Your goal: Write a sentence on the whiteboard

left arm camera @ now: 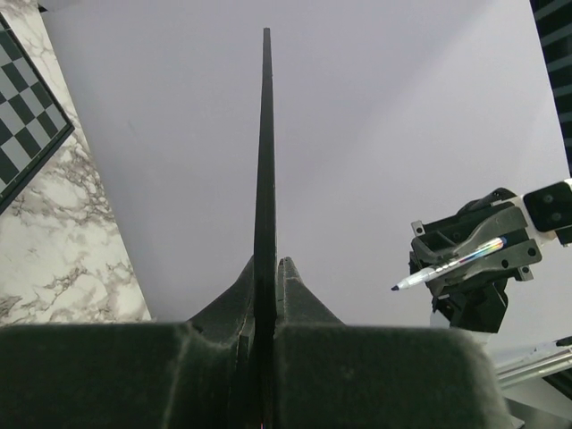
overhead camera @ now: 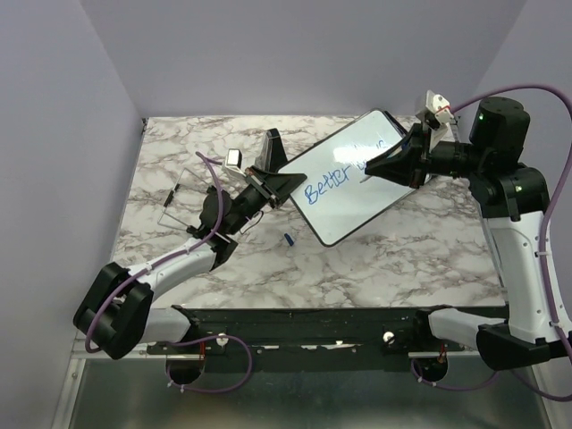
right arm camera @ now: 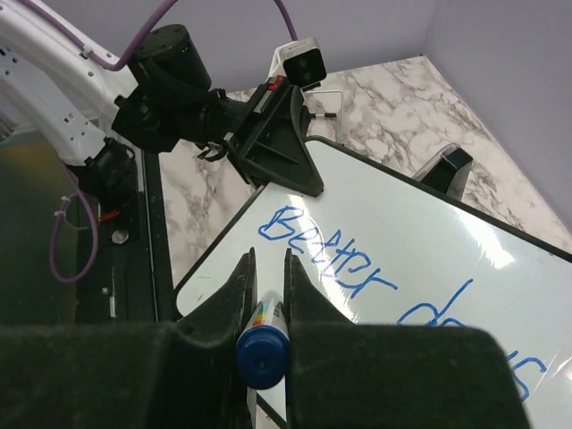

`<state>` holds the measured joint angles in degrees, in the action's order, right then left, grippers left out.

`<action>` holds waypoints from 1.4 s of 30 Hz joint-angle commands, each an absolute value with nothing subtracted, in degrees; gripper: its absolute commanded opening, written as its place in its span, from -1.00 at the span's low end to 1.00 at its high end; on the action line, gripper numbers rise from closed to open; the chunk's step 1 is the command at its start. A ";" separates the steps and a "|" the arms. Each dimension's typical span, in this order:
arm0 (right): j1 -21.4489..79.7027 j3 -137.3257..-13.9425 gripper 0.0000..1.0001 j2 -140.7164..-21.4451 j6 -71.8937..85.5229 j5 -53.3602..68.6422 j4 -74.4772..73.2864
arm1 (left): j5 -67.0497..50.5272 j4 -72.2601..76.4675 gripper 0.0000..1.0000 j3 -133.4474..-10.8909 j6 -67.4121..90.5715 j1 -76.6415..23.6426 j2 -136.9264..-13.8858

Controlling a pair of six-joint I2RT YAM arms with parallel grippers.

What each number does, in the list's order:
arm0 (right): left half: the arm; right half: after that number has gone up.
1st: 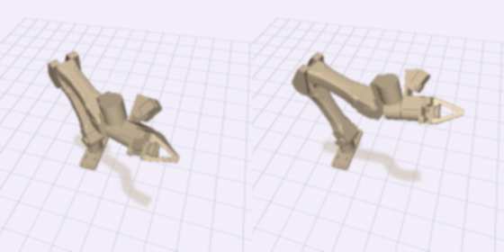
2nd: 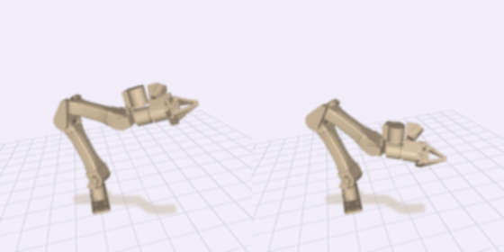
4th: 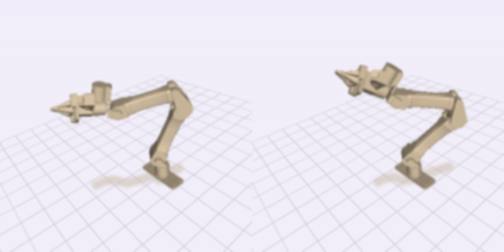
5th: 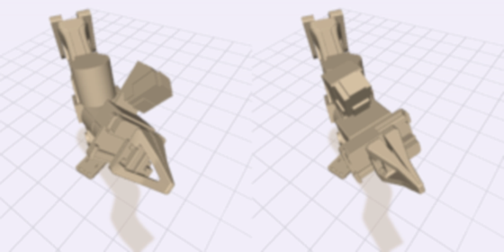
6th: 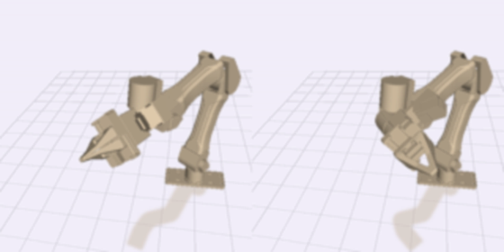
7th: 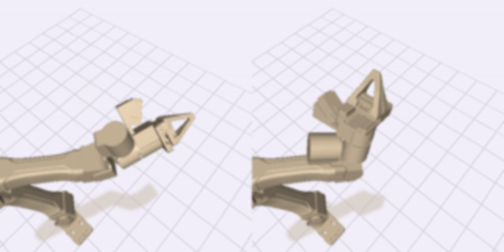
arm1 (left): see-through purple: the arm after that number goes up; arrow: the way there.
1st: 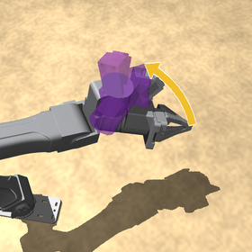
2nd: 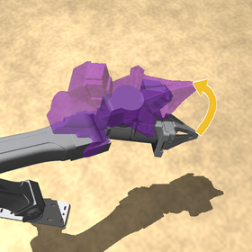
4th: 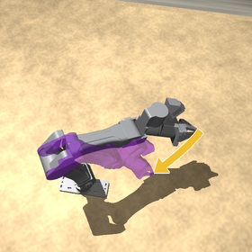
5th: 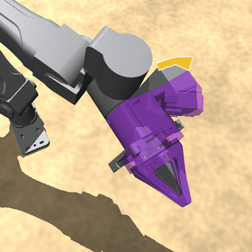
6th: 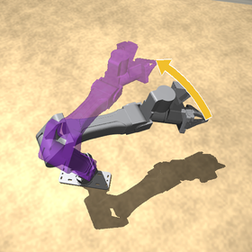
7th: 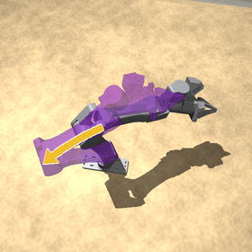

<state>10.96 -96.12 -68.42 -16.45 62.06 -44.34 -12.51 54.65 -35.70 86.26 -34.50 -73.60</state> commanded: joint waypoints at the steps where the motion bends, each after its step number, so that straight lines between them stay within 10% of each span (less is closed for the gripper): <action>1: 11.43 -94.83 -0.99 -66.97 -20.83 64.34 -47.99 | -6.42 56.97 -1.00 -36.21 86.58 -36.47 -69.26; 42: 12.13 -93.96 -0.99 -66.01 -26.63 66.27 -53.09 | 4.13 47.90 -1.00 -37.44 85.08 -43.16 -66.71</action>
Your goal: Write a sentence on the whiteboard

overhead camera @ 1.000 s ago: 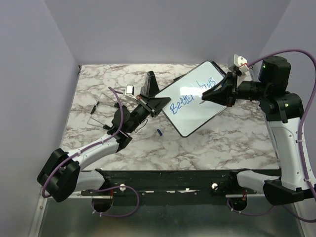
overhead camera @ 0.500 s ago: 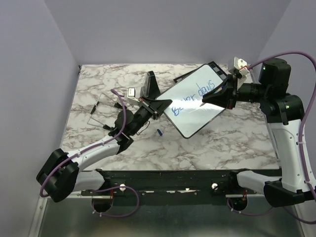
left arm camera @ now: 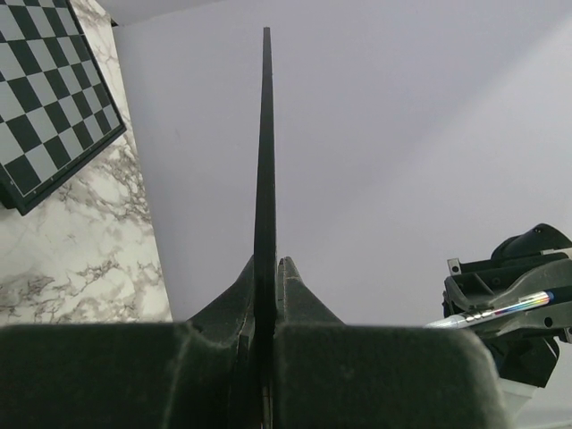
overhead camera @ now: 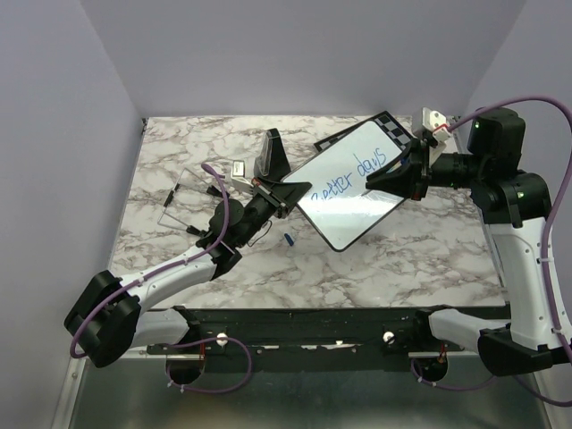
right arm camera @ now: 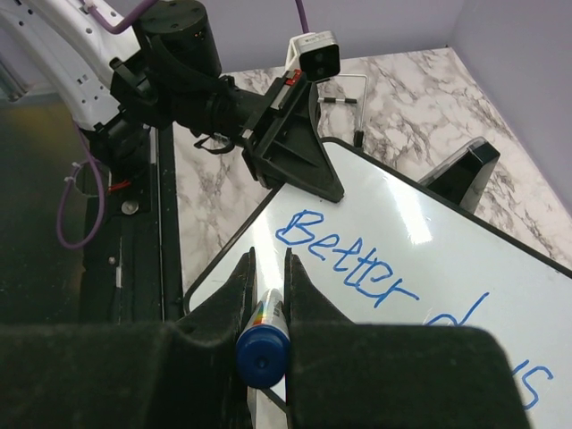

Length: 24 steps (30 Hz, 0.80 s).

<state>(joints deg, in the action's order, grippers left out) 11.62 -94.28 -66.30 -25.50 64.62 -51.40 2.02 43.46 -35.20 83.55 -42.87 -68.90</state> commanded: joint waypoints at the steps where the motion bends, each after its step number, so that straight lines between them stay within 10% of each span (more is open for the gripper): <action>1: 12.22 -93.87 -0.99 -65.92 -26.63 66.27 -53.00 | 4.13 47.99 -1.00 -37.44 85.08 -43.24 -66.71; 24: 12.57 -92.46 -0.99 -65.65 -29.44 66.80 -54.23 | 2.90 48.78 -1.00 -37.53 85.17 -43.24 -67.41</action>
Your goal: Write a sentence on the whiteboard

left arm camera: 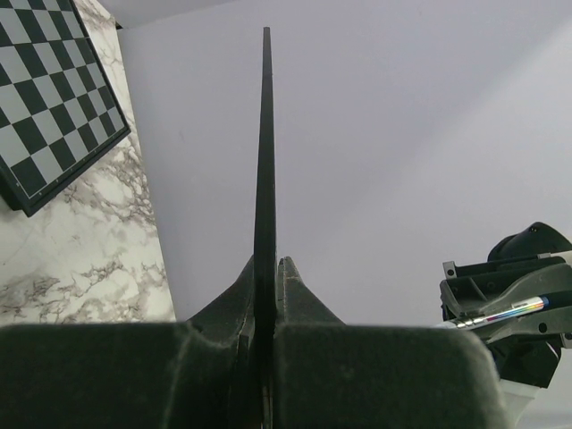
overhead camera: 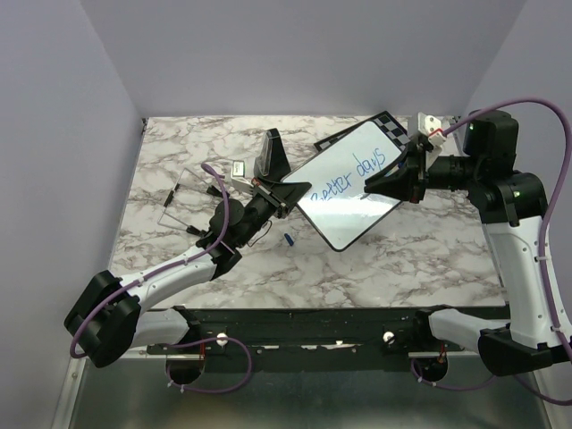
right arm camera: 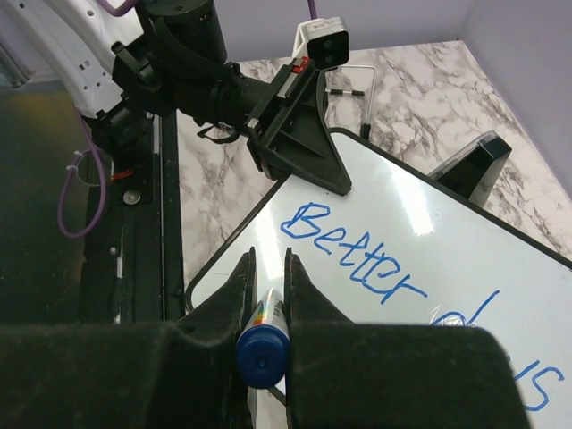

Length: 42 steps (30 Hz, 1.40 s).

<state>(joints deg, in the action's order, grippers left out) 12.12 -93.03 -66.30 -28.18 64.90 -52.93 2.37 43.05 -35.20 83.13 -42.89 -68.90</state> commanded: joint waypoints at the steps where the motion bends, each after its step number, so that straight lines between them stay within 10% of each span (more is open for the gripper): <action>1: 12.66 -92.46 -0.99 -65.65 -29.53 66.80 -54.32 | 2.99 48.78 -1.00 -37.53 85.17 -43.24 -67.41; 42: 16.87 -91.84 -0.99 -66.09 -31.29 64.95 -55.81 | 3.51 49.75 -1.00 -37.18 85.43 -43.33 -67.50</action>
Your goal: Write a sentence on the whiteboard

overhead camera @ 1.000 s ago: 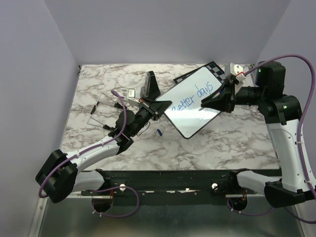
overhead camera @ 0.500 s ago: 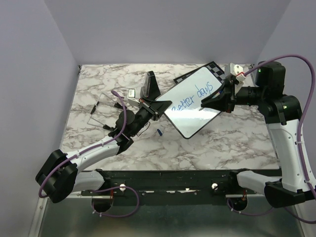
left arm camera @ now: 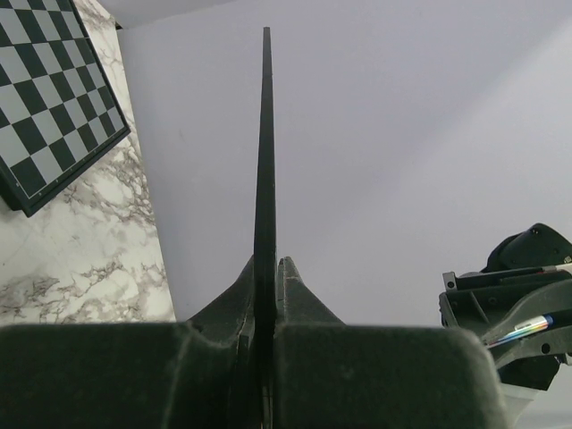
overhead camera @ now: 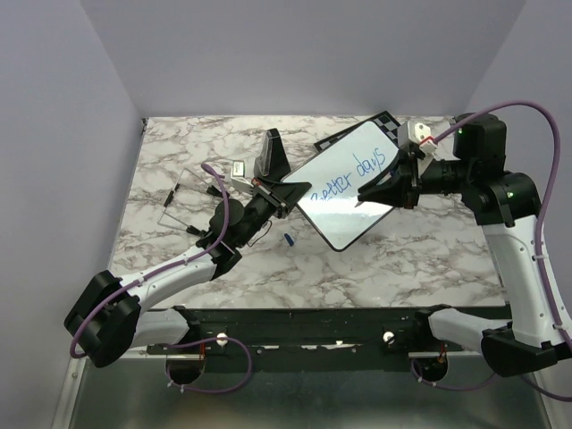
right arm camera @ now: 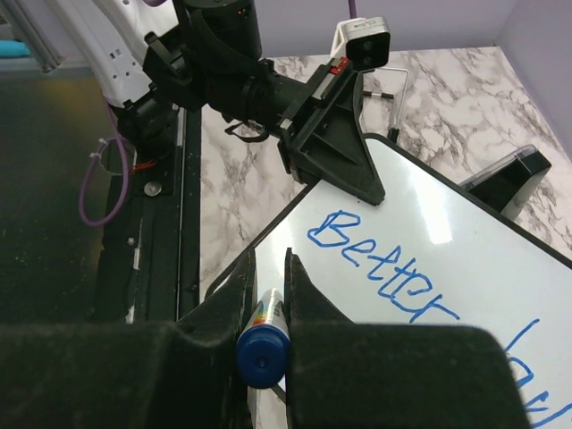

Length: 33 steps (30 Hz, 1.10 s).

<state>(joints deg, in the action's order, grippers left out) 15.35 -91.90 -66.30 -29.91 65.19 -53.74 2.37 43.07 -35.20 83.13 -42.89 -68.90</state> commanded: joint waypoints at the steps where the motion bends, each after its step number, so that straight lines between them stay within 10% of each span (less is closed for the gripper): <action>1: 17.57 -92.02 -0.99 -66.09 -31.55 64.52 -55.98 | 3.52 49.75 -1.00 -37.09 85.43 -43.33 -67.50; 33: 23.38 -90.61 -0.99 -65.83 -32.17 51.94 -52.91 | 2.46 51.41 -1.00 -40.08 86.04 -43.24 -69.96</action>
<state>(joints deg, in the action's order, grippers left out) 23.05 -91.13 -66.37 -32.93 54.74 -56.40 2.55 43.20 -36.91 83.22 -42.89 -70.04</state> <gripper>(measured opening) 0.149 0.080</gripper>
